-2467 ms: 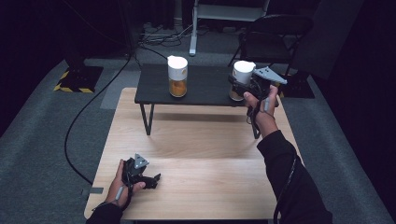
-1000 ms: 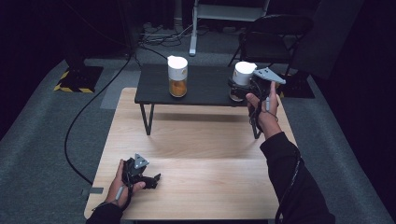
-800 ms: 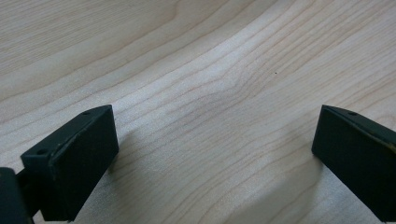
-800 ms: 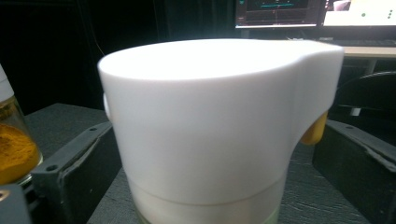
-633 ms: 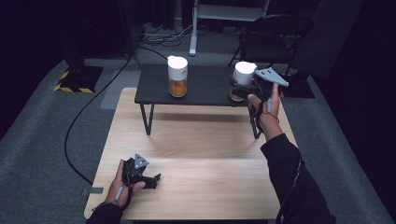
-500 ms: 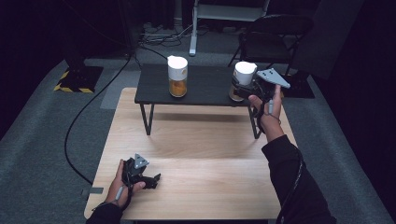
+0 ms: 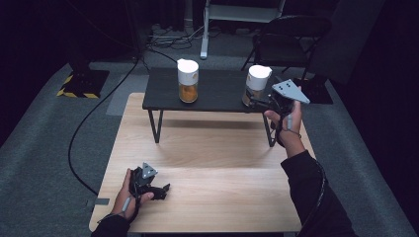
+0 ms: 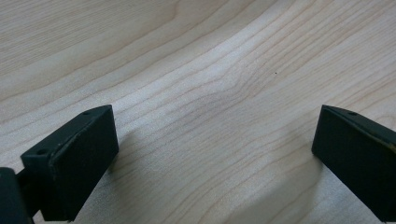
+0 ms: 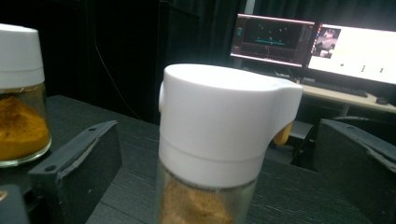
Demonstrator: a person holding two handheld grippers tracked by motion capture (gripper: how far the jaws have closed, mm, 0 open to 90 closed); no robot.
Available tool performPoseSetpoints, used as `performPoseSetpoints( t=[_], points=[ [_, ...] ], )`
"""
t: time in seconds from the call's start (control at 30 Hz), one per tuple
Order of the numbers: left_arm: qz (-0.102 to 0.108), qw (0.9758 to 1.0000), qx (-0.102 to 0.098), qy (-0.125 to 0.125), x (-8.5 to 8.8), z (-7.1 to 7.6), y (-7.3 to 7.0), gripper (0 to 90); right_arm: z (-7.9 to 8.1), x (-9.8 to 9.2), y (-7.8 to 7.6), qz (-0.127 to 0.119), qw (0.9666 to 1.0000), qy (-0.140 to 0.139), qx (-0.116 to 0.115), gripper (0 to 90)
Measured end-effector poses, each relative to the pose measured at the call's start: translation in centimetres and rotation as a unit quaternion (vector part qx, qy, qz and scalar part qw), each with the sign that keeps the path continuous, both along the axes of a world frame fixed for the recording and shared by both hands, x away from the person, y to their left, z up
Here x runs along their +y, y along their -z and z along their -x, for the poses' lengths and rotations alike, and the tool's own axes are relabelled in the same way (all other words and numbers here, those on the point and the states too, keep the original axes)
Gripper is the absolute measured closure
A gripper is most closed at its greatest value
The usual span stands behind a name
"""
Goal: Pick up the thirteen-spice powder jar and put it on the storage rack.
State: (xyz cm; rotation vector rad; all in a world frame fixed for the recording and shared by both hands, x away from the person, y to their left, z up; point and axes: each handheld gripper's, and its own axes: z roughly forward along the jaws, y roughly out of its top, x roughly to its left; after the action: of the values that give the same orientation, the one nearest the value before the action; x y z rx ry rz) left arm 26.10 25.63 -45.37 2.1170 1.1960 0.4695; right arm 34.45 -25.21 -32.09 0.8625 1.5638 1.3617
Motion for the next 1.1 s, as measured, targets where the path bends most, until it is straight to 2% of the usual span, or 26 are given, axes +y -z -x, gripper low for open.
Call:
performPoseSetpoints(
  t=[0.3, 0.6, 0.93, 1.1],
  points=[
    [0.000, 1.0000, 0.000, 0.000, 0.0, 0.0, 0.0, 0.5, 1.3, -1.2, 1.4, 0.011, 0.9996, -0.019, -0.016, 0.8],
    [0.000, 1.0000, 0.000, 0.000, 0.0, 0.0, 0.0, 0.5, 3.4, -2.1, 3.1, 0.049, 0.9974, -0.041, -0.034, 0.8],
    [0.000, 1.0000, 0.000, 0.000, 0.0, 0.0, 0.0, 0.5, 5.1, -2.3, 5.4, 0.093, 0.9931, -0.065, -0.030, 0.8],
    [0.000, 1.0000, 0.000, 0.000, 0.0, 0.0, 0.0, 0.4, 5.6, -2.6, 6.8, 0.098, 0.9917, -0.077, -0.032, 0.8]
  ],
)
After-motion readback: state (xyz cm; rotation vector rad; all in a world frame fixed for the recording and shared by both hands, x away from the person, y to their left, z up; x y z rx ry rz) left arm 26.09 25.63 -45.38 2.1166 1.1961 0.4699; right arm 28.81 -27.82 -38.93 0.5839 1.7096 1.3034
